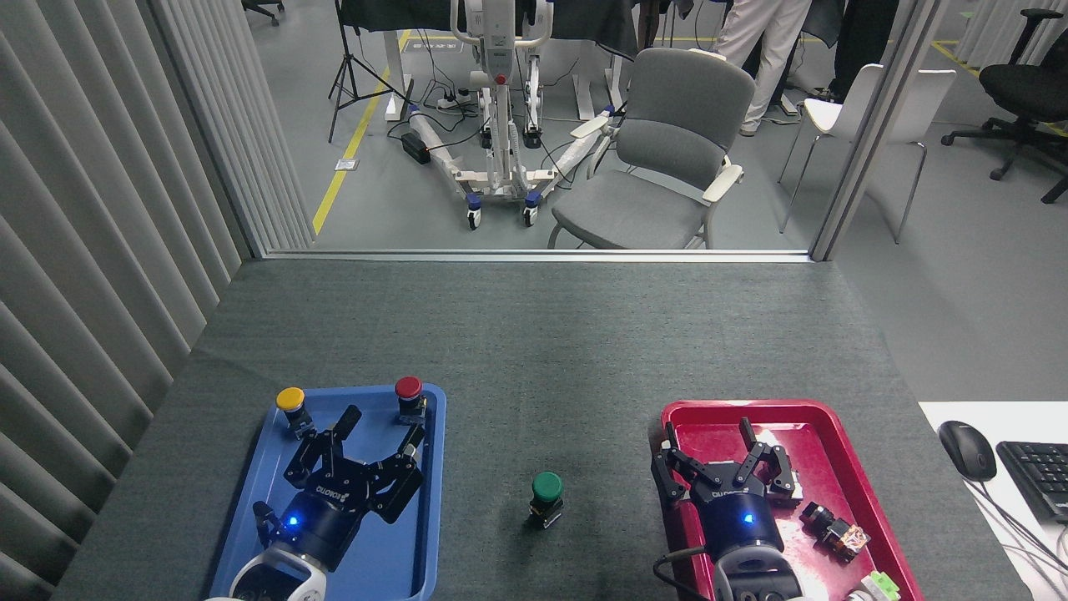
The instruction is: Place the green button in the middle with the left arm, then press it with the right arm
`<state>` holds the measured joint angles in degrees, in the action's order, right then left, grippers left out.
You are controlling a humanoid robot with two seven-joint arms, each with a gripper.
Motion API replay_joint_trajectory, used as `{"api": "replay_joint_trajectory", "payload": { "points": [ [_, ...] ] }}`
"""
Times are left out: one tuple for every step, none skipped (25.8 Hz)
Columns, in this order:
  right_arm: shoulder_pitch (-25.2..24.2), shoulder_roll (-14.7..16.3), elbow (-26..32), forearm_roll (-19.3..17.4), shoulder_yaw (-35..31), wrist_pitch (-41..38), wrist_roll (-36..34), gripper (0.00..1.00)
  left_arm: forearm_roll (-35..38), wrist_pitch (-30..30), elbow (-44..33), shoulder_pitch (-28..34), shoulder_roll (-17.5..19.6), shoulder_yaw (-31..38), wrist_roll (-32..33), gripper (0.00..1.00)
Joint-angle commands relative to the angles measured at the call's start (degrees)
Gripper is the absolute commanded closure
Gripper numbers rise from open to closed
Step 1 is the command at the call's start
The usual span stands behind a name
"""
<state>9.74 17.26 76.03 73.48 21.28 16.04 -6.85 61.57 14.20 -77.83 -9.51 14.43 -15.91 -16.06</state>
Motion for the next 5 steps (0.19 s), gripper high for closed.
{"api": "replay_joint_trajectory", "payload": {
  "points": [
    [0.02,0.06,0.35,-0.01,-0.36,-0.22,-0.18,0.01,0.31,-4.79,-0.04,-0.16,0.07,0.00,3.85,0.00],
    [0.02,-0.03,0.44,-0.01,-0.36,-0.30,-0.18,0.01,0.40,-7.43,-0.13,0.10,0.16,0.00,4.46,0.00],
    [-0.07,0.06,0.62,-0.01,-0.36,-0.22,-0.18,0.01,0.48,-9.63,-0.22,0.19,0.24,0.00,4.64,0.00],
    [-0.16,-0.03,0.88,-0.01,-0.36,-0.22,-0.18,0.01,0.48,-11.12,-0.30,0.28,0.24,-0.09,4.64,0.00],
    [-0.16,-0.03,0.97,-0.01,-0.36,-0.22,-0.18,0.01,0.48,-12.17,-0.39,0.28,0.24,-0.09,4.64,0.00]
  ]
}}
